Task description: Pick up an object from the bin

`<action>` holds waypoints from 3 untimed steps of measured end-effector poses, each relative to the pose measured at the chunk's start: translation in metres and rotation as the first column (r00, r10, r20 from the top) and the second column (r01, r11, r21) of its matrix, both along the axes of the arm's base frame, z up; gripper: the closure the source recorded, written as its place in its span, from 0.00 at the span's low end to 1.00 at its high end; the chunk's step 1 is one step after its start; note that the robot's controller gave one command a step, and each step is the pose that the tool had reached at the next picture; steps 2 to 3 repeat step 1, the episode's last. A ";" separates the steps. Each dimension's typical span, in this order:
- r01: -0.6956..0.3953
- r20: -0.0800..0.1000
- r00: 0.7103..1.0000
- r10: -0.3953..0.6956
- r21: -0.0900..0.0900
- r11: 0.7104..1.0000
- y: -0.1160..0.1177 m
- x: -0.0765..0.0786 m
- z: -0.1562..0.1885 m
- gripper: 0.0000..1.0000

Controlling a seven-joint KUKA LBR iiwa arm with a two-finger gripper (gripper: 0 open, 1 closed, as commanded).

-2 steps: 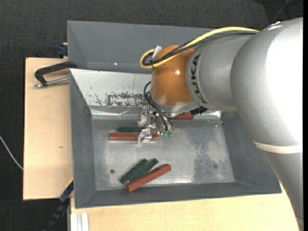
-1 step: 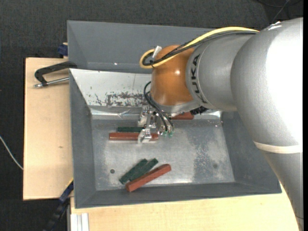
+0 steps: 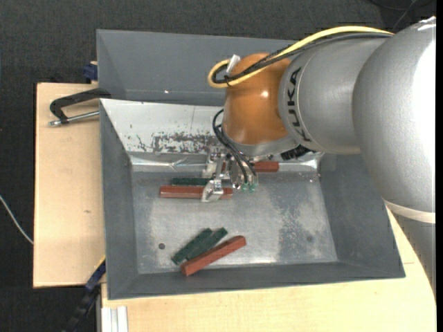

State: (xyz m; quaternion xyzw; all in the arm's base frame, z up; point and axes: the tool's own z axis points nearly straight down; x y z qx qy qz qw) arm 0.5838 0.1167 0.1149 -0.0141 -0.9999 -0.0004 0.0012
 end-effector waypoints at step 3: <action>-0.525 0.009 0.851 0.525 -0.003 0.851 -0.036 -0.017 0.100 1.00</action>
Offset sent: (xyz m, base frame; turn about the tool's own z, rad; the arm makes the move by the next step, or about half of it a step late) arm 0.0000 0.0000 0.0000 0.0000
